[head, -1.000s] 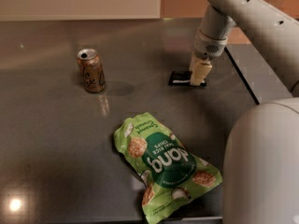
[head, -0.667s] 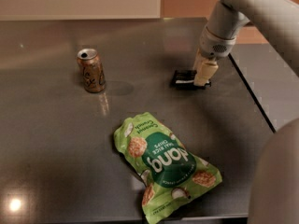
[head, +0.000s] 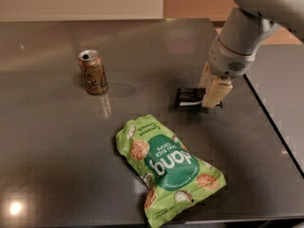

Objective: Move rxbar chocolate near green rice chip bag

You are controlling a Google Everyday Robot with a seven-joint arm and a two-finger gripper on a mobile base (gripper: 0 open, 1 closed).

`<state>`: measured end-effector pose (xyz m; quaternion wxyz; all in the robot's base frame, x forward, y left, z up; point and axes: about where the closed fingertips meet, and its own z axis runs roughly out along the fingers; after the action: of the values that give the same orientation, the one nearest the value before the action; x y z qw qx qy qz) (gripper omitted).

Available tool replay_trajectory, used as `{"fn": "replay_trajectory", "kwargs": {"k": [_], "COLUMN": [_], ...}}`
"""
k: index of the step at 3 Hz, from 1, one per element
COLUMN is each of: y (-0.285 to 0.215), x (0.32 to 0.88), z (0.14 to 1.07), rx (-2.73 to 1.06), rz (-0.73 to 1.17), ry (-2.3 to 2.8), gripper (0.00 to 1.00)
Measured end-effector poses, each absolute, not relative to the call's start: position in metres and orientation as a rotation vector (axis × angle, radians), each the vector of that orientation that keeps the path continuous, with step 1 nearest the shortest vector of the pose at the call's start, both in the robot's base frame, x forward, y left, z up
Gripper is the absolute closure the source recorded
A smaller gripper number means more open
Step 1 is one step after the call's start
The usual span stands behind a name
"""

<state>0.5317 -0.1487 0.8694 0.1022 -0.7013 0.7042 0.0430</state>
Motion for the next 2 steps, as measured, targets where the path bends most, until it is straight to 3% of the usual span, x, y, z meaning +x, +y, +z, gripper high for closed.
{"fn": "replay_trajectory", "kwargs": {"k": [1,2], "y": [-0.144,-0.142], "x": [0.491,0.466], "z": [0.872,0.875], "rx": [-2.113,-2.138], "rz": [0.138,0.159], "ry": [2.06,2.055], "gripper": [1.0,0.82]}}
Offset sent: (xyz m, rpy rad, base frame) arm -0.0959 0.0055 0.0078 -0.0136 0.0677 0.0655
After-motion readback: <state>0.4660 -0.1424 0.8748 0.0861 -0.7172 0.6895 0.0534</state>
